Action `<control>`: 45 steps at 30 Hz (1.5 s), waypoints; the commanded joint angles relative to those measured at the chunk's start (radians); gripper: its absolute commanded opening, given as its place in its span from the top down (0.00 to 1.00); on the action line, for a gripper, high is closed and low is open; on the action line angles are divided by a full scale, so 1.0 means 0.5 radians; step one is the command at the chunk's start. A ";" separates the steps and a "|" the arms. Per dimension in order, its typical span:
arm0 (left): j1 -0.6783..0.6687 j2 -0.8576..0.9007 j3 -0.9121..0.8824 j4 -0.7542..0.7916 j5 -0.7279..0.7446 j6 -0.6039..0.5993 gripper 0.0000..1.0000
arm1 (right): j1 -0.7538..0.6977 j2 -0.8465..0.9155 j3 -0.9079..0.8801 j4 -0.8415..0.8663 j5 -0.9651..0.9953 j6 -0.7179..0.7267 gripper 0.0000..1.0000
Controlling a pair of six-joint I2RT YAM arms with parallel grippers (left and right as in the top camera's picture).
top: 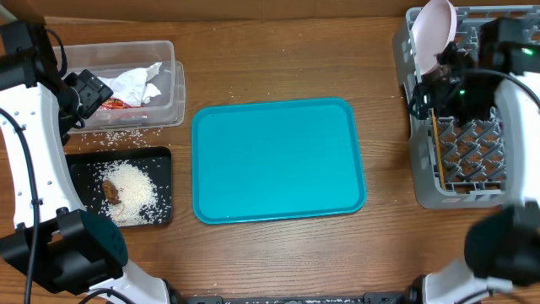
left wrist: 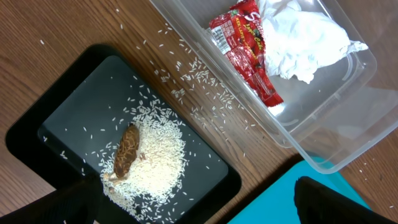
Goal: Sort waste into correct bins and load items into the dishwasher
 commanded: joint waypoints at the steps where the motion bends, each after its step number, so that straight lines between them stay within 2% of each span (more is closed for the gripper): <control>1: -0.014 -0.027 0.011 0.002 -0.020 -0.011 0.00 | -0.005 -0.321 0.007 -0.015 -0.338 -0.052 0.00; 7: -0.014 -0.027 0.011 0.002 -0.019 -0.011 0.00 | -0.005 -0.691 -0.026 -0.063 -0.367 -0.090 0.00; 13: -0.014 -0.027 0.011 0.002 -0.020 -0.011 0.00 | -0.005 -1.163 -0.379 -0.059 -0.438 -0.148 0.00; 18: -0.014 -0.027 0.011 0.002 -0.019 -0.011 0.00 | -0.005 -1.533 -0.809 0.171 -0.614 -0.146 0.00; 21: -0.014 -0.027 0.011 0.002 -0.020 -0.011 0.00 | -0.005 -1.651 -0.951 0.179 -0.644 -0.139 0.00; 41: -0.014 -0.027 0.011 0.002 -0.020 -0.011 0.00 | 0.009 -1.508 -0.999 0.074 -0.607 -0.139 0.00; 45: -0.014 -0.027 0.011 0.002 -0.020 -0.011 0.00 | 0.100 -1.511 -1.080 0.186 -0.644 -0.139 0.00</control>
